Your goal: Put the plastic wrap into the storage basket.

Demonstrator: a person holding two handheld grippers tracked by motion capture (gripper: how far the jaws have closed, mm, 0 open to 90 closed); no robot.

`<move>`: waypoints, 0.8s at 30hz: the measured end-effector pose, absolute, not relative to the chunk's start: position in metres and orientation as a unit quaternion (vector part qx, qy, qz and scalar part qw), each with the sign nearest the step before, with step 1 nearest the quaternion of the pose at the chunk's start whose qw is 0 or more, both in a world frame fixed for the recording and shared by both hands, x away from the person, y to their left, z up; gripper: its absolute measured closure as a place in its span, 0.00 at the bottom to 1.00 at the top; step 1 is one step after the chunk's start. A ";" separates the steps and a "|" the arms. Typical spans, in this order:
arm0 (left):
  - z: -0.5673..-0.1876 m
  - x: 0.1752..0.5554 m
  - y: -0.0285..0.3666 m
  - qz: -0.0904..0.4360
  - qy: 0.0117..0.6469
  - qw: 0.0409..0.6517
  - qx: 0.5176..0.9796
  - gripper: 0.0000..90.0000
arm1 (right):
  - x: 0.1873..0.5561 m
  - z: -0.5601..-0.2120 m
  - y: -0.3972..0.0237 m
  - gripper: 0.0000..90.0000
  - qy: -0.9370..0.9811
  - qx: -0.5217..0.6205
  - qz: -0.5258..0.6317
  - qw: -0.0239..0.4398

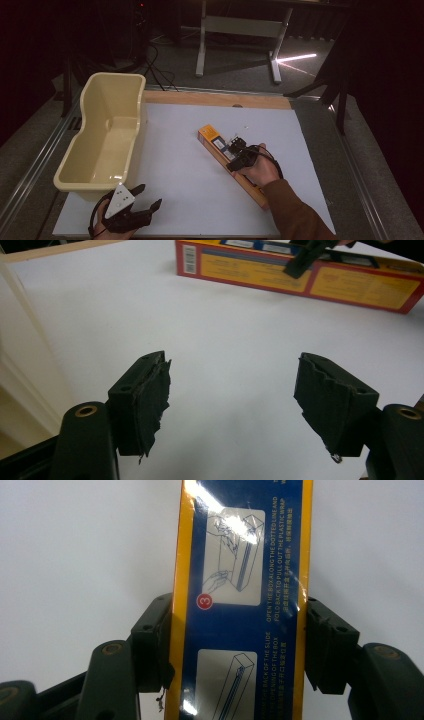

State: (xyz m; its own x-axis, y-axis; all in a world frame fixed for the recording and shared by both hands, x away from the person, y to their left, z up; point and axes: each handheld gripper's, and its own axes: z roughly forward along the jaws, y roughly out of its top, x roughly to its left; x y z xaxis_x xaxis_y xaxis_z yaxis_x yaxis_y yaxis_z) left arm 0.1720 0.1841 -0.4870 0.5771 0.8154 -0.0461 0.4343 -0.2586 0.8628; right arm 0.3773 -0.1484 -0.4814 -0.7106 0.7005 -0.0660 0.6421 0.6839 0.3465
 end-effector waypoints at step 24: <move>-0.488 0.174 0.180 0.209 0.403 0.450 0.769 0.32 | 0.409 -0.486 -0.132 0.41 0.928 0.368 0.052 0.012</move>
